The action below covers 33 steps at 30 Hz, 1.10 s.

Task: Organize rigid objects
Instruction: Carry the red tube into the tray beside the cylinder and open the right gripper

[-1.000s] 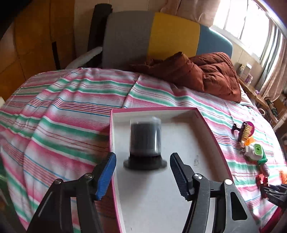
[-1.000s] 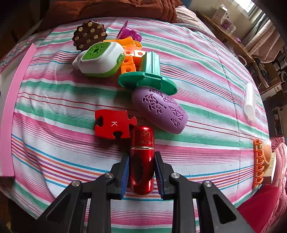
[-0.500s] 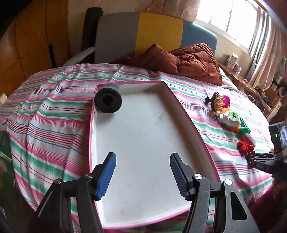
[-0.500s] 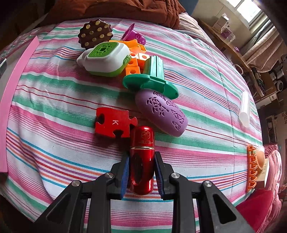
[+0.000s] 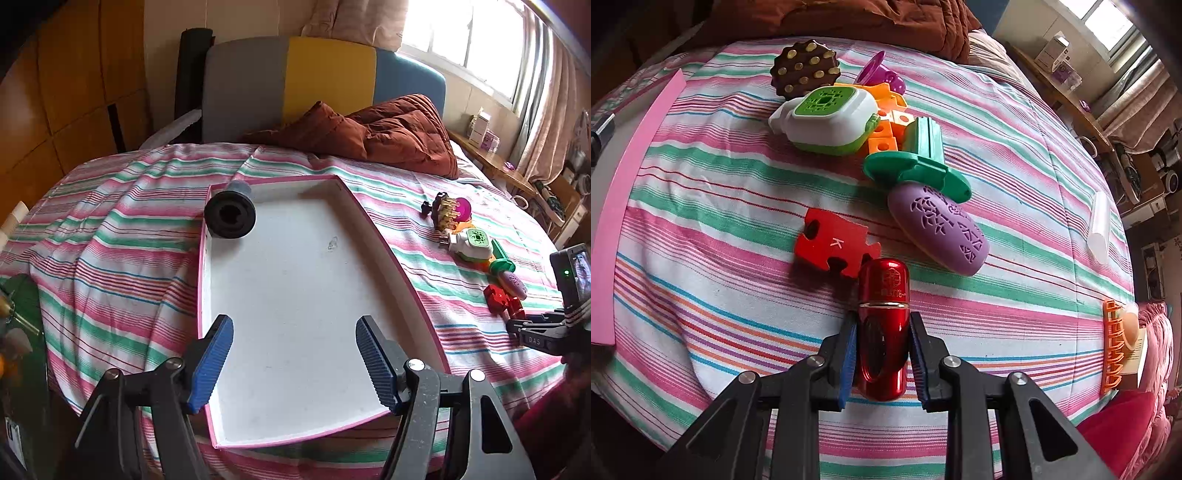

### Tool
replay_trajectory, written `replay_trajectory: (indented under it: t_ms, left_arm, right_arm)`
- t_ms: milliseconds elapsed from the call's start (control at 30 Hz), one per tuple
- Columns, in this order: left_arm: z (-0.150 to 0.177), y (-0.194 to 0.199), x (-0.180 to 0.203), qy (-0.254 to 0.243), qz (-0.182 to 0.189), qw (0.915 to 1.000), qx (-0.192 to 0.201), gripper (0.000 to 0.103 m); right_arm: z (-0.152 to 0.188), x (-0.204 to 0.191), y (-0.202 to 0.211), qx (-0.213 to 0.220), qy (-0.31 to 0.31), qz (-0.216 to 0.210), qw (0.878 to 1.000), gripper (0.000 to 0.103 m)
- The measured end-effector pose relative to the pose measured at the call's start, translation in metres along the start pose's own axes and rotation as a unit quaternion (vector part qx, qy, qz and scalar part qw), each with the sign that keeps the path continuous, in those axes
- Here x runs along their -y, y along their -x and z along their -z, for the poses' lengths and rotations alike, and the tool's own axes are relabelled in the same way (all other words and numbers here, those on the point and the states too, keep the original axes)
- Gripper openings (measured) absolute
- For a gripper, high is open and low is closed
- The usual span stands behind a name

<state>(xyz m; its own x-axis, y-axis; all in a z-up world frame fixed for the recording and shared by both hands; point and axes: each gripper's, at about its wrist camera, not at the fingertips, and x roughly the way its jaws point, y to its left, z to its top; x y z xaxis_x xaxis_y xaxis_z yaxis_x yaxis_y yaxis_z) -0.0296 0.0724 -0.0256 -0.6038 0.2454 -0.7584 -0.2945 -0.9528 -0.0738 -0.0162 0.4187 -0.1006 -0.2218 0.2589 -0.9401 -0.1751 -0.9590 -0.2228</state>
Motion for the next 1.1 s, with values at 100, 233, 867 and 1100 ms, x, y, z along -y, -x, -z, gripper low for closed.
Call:
replay_trajectory:
  t_ms: [100,233,867,1100]
  left_arm:
    - [0.002,0.0,-0.001,0.001,-0.002,1.0,-0.001,0.07]
    - [0.005,0.002,-0.002,0.003,-0.003,1.0,-0.001,0.07]
    - [0.009,0.006,-0.016,0.012,-0.023,0.9997,0.001,0.07]
    - [0.012,0.005,-0.021,0.016,-0.025,0.9996,-0.003,0.07]
  right_arm:
    - [0.008,-0.012,0.01,0.002,0.004,-0.013,1.0,0.026]
    - [0.013,-0.02,0.017,0.006,0.002,-0.032,0.999,0.026]
    - [0.011,-0.063,0.049,0.062,-0.043,-0.188,0.979,0.025]
    - [-0.002,-0.09,0.076,0.093,-0.015,-0.207,0.974,0.025]
